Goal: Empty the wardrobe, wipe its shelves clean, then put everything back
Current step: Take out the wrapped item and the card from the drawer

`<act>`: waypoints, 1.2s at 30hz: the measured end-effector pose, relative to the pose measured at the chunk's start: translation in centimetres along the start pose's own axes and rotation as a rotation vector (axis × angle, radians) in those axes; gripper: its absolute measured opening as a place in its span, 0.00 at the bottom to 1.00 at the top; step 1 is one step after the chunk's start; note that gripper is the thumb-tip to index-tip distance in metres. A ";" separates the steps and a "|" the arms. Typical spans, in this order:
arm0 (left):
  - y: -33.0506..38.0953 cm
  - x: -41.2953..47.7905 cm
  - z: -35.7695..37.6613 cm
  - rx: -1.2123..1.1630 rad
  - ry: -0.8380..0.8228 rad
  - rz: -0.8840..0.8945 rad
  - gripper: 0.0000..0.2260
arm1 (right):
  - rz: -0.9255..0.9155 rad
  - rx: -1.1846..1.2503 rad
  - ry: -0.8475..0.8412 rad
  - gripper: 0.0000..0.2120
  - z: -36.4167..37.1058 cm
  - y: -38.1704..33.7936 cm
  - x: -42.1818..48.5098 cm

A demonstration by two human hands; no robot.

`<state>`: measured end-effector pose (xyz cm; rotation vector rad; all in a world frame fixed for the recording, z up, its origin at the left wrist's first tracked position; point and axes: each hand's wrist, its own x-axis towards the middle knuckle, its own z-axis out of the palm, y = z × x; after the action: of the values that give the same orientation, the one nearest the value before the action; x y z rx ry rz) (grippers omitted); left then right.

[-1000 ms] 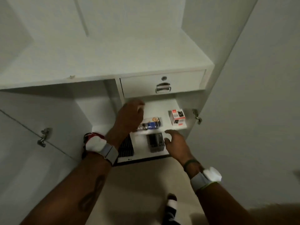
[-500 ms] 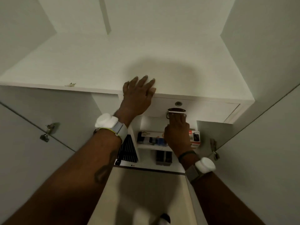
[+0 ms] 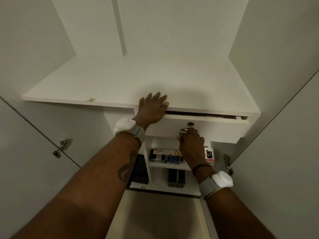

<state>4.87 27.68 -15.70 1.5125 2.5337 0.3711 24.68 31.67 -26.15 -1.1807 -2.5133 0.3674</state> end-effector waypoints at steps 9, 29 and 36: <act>-0.5 -9.1 3.6 0.023 0.086 0.046 0.32 | 0.022 -0.097 -0.030 0.06 -1.6 -1.8 -11.0; 1.0 -33.0 4.4 0.251 -0.222 0.117 0.24 | 0.288 0.022 0.139 0.11 -13.3 -3.2 -23.5; 3.2 -33.1 2.7 0.174 -0.375 0.018 0.29 | 0.393 0.014 -0.050 0.12 -13.6 -3.6 -27.0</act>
<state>23.91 0.35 -16.79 1.4968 2.3028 -0.1270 43.83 9.65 -17.65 -1.6803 -2.3031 0.5145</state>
